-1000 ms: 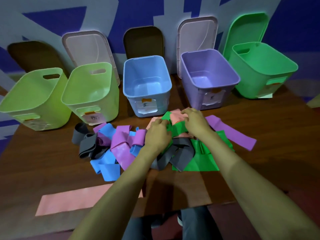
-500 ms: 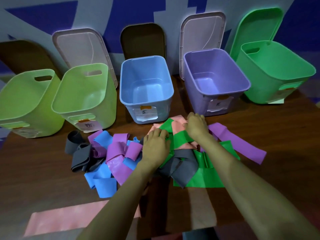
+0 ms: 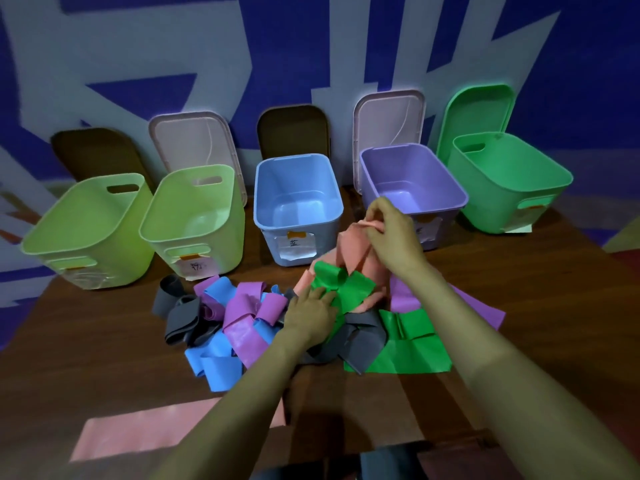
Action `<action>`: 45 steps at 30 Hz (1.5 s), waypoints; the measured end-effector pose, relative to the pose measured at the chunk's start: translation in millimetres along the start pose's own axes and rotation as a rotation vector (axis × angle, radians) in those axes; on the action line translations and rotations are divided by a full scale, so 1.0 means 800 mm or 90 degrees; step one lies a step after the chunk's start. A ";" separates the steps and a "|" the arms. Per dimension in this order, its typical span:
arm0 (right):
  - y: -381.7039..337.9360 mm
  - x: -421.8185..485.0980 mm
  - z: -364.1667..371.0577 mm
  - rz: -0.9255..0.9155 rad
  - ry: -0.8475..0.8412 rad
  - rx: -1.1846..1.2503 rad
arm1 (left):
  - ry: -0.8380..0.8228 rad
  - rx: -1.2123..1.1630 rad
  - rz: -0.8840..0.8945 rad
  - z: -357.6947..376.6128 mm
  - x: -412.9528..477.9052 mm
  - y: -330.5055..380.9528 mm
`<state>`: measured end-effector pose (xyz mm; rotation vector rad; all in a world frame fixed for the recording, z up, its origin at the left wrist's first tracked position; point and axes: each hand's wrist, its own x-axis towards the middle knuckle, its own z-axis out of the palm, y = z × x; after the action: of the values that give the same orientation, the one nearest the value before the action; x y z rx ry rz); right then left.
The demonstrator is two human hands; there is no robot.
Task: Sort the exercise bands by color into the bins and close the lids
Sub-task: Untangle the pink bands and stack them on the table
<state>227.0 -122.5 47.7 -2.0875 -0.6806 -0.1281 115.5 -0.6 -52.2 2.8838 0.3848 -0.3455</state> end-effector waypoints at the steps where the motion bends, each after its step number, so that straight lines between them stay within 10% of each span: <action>1: -0.012 0.000 -0.008 -0.020 0.005 0.008 | 0.008 0.014 -0.005 -0.003 -0.003 0.001; 10: -0.105 0.006 -0.067 -0.113 -0.027 0.053 | 0.381 -0.457 -0.017 -0.102 -0.051 0.025; 15: -0.153 0.013 -0.095 -0.160 -0.039 0.171 | 0.422 -0.657 0.130 -0.189 -0.081 0.049; 45: -0.209 0.026 -0.113 -0.216 -0.054 0.218 | 0.481 -0.666 0.096 -0.235 -0.129 -0.014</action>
<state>173.0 -112.6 231.0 -1.6456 -1.0296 -0.1043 53.6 30.6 151.1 1.8634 0.3109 0.7704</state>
